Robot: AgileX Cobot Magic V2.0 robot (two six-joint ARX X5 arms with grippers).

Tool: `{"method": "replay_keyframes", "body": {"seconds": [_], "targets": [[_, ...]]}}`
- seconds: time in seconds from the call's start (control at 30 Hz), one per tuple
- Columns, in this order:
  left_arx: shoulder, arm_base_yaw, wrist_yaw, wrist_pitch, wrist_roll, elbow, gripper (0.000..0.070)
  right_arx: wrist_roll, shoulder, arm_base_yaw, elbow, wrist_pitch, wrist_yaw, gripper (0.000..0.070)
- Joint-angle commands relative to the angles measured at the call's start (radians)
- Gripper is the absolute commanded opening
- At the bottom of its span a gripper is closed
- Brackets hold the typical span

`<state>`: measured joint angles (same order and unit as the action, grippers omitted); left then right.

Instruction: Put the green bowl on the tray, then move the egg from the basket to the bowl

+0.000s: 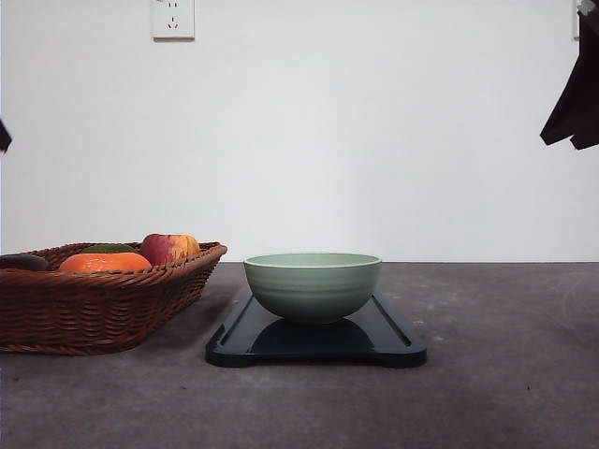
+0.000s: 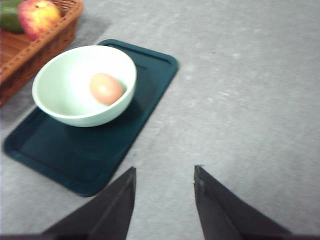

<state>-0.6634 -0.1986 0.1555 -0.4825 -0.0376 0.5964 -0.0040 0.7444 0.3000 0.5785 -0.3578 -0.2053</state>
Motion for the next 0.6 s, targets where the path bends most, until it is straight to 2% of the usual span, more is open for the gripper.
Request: {"method": "replay_keyframes", "body": {"seconds": [0.0, 0.03, 0.07, 0.1, 0.13, 0.27, 0.57], "targets": [[-0.002, 0.000, -0.001, 0.004, 0.011, 0.011, 0.0346, -0.011, 0.005, 0.003, 0.003, 0.012, -0.024, 0.0247], [-0.002, 0.000, 0.002, 0.004, 0.010, 0.011, 0.0304, -0.010, 0.005, 0.003, 0.003, 0.013, -0.039, 0.0228], [-0.002, 0.000, 0.007, 0.004, 0.010, 0.012, 0.0226, -0.011, 0.005, 0.003, 0.003, 0.015, -0.053, 0.0181], [-0.002, 0.000, 0.017, 0.005, 0.010, 0.012, 0.0045, -0.013, 0.005, 0.003, 0.003, 0.020, -0.067, 0.0036], [-0.002, 0.000, 0.024, 0.007, 0.009, 0.013, 0.0000, -0.014, 0.005, 0.003, 0.003, 0.028, -0.075, 0.0008], [0.002, 0.000, 0.028, 0.004, 0.006, 0.014, 0.0000, -0.011, 0.003, 0.003, 0.003, 0.041, -0.101, 0.0015], [0.004, 0.000, 0.028, 0.005, 0.006, 0.014, 0.0000, -0.011, 0.003, 0.003, 0.003, 0.044, -0.101, 0.0014]]}}
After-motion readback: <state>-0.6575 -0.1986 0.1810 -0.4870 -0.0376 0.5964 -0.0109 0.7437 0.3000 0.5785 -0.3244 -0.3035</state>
